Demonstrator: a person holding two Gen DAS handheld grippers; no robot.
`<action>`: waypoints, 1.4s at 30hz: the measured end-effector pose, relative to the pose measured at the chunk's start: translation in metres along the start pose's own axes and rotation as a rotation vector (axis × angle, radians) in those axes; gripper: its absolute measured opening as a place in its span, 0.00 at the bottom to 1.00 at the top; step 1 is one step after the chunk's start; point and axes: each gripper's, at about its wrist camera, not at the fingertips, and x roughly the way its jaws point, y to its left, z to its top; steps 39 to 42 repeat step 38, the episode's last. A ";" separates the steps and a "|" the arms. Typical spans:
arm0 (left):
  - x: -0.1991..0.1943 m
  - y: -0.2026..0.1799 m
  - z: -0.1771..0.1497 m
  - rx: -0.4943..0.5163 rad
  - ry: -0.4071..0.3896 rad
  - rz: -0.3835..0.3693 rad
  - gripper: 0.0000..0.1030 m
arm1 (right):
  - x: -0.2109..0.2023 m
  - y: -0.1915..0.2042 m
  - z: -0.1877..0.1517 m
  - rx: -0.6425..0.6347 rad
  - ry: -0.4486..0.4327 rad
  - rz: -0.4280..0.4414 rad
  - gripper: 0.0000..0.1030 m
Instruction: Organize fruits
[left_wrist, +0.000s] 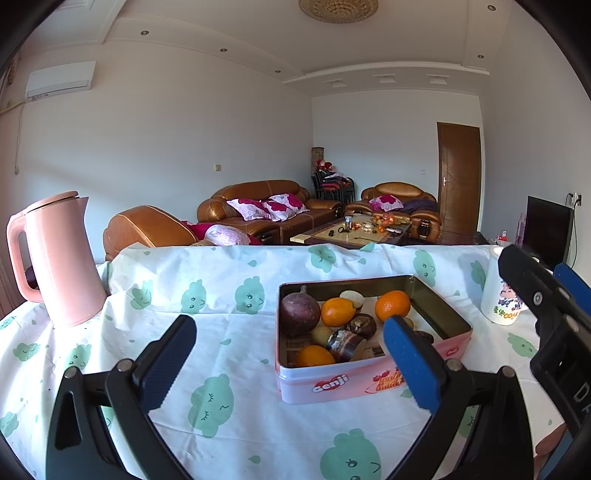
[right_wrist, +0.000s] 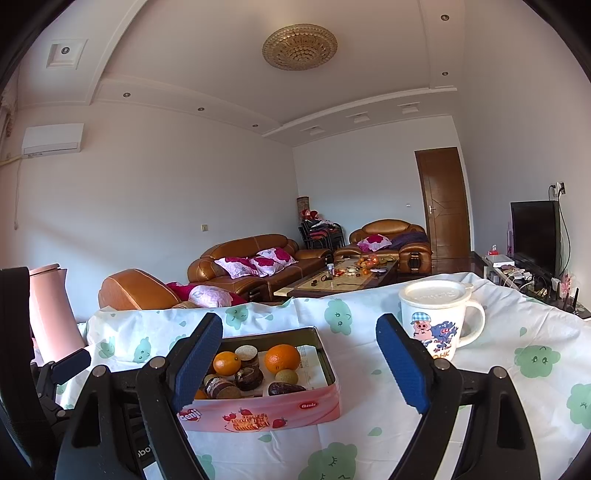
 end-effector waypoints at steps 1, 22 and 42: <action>0.000 0.000 0.000 0.000 0.000 0.000 1.00 | 0.000 0.000 0.000 -0.001 0.000 0.000 0.84; 0.001 0.007 0.001 -0.042 0.005 -0.010 1.00 | -0.001 -0.001 -0.001 -0.001 0.000 -0.008 0.84; 0.003 0.009 -0.001 -0.051 0.016 -0.039 1.00 | 0.002 0.000 0.000 0.005 0.020 -0.014 0.84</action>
